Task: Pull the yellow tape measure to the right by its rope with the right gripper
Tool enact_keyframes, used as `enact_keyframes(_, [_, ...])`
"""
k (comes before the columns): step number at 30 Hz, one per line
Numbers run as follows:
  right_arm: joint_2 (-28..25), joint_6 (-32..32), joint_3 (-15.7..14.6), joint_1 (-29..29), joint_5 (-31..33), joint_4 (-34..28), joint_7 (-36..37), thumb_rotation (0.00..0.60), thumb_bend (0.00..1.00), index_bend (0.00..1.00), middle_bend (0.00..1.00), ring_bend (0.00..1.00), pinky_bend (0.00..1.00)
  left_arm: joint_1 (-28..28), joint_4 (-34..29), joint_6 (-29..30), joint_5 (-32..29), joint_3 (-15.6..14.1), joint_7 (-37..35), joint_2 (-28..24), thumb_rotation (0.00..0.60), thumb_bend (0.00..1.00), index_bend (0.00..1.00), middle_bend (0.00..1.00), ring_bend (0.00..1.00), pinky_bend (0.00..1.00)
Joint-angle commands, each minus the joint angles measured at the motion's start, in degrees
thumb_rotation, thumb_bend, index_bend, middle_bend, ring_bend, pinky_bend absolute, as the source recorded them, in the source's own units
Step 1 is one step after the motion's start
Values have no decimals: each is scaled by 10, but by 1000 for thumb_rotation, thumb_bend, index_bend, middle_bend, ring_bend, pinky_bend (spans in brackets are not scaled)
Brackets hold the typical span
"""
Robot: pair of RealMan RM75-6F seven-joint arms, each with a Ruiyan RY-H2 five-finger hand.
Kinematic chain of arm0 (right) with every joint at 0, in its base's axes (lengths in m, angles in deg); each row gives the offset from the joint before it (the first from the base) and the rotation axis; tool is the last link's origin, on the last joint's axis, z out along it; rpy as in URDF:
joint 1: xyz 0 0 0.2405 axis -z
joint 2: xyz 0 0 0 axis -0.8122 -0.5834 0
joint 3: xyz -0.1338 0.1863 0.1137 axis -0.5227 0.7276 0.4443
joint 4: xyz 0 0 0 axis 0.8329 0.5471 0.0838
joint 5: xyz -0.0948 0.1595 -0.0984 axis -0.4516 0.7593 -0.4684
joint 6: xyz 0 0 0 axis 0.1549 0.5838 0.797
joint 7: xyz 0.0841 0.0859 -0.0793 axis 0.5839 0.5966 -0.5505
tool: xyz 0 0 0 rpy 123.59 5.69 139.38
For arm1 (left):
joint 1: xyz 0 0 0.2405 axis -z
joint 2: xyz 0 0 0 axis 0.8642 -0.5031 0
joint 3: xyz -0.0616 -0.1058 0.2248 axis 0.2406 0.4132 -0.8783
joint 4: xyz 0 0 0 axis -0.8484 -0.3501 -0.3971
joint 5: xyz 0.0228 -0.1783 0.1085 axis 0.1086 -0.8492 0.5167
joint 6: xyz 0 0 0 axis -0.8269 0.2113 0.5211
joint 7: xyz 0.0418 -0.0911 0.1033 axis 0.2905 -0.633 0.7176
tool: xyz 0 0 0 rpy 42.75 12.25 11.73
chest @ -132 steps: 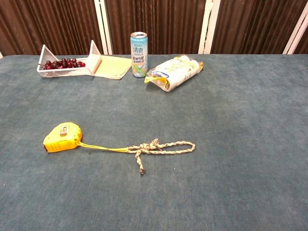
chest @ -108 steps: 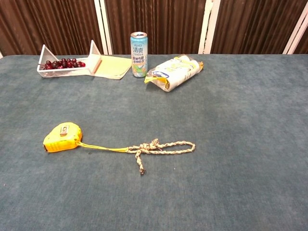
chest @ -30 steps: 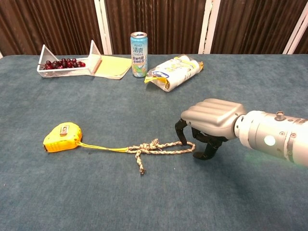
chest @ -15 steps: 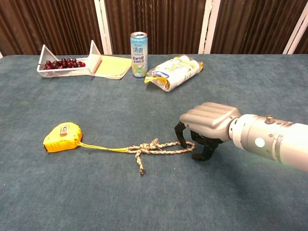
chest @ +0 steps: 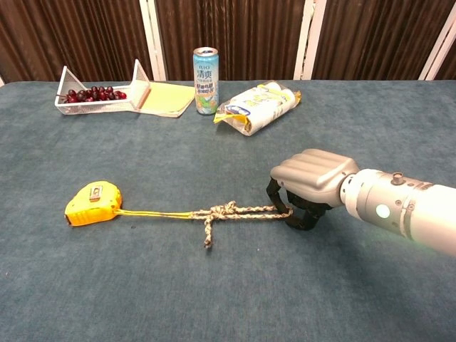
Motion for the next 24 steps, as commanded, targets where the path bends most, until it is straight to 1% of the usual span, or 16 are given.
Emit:
enact_keyframes(1, [-3,8,1,5,-12,9,14,600,598,923,1000,906,1000,0,0,0,0,0,-1,0,600,371,121,91,61,259])
enact_keyframes(3, [-6,9,1,7,-16,10,18,600,615,952,1000,905,1000,0,0,-1,0,0,-1,0,600,371,121,91,61,259])
enact_keyframes(7, [-18,14,0,13,-25,11,34,600,622,966,1000,903,1000,0,0,-1,0,0,0,0,600,372,121,91,61,259])
enact_keyframes(8, [-29,19,0,19,-27,8,42,600,622,966,1000,903,1000,1,0,-3,0,0,1,0,600,372,120,91,61,259])
enact_keyframes(10, [-68,32,-5,35,-44,-10,68,600,622,967,1000,903,1000,2,-1,-6,-1,0,6,2,600,371,121,91,61,259])
enact_keyframes(16, [-144,52,-24,68,-98,-40,127,600,621,966,1000,903,1000,4,-3,-14,-1,-1,17,5,600,371,121,91,60,260])
enact_keyframes(24, [-224,76,-51,113,-166,-50,215,600,622,966,1000,902,1000,4,-5,-21,-2,-2,31,9,600,372,122,91,64,259])
